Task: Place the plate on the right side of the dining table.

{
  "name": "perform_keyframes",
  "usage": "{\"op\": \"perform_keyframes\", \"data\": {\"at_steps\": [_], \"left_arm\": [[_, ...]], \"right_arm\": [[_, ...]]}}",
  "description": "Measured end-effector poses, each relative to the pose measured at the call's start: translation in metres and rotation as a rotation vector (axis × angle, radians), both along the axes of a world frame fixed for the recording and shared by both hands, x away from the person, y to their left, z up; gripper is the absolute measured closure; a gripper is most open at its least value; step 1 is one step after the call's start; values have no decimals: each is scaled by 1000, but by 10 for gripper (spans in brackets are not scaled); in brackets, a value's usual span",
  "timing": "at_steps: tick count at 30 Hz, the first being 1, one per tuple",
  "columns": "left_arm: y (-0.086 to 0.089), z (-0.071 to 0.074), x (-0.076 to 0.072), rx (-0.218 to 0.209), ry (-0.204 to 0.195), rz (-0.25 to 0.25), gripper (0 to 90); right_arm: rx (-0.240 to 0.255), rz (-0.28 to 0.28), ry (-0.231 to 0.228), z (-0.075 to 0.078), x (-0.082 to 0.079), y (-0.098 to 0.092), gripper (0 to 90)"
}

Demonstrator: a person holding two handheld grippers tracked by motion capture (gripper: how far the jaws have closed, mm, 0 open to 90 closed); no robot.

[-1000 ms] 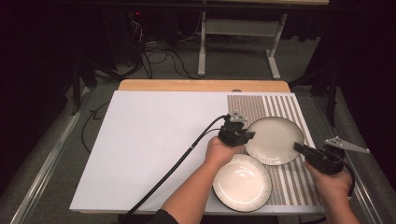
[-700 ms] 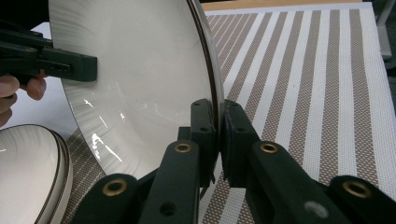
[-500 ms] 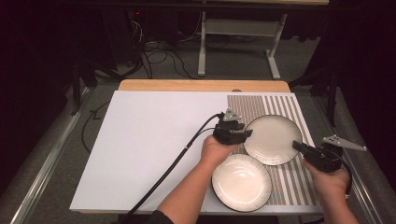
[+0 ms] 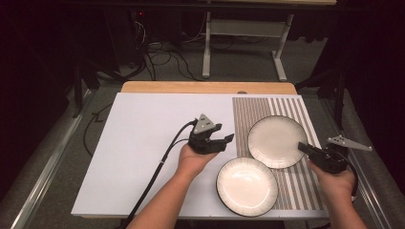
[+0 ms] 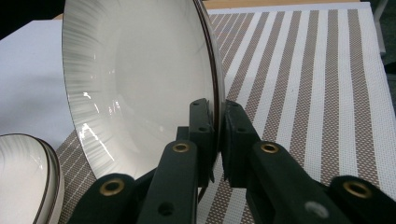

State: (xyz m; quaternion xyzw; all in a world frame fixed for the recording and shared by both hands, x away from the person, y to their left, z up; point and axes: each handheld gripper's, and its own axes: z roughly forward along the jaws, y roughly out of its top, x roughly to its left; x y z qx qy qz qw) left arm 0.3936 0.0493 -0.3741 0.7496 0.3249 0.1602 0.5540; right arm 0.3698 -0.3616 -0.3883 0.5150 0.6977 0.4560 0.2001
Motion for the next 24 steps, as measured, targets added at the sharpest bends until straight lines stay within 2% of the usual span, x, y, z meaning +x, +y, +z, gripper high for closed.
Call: {"op": "perform_keyframes", "data": {"at_steps": [4,8,13,15,16,17,20,24], "left_arm": [[25,-2,-15,15,-12,17,357],[52,-5,-29,-3,-21,35,330],[89,-8,-48,-22,-33,105,267],[97,-10,-53,-18,-35,124,232],[104,-10,-57,-15,-37,150,209],[107,-11,-60,-19,-39,163,161],[121,-14,-71,-2,-48,202,113],[137,-17,-83,2,-42,218,77]], "right_arm": [[-1,-5,8,-1,2,0,860],[-3,-7,17,-2,5,-1,854],[-10,-15,34,-4,9,-2,843],[-12,-18,40,-5,10,-2,839],[-11,-20,43,-5,11,-2,837],[-14,-21,44,-5,11,-3,835],[-16,-26,52,-6,13,-3,829],[-15,-36,75,-9,16,-4,817]]}}
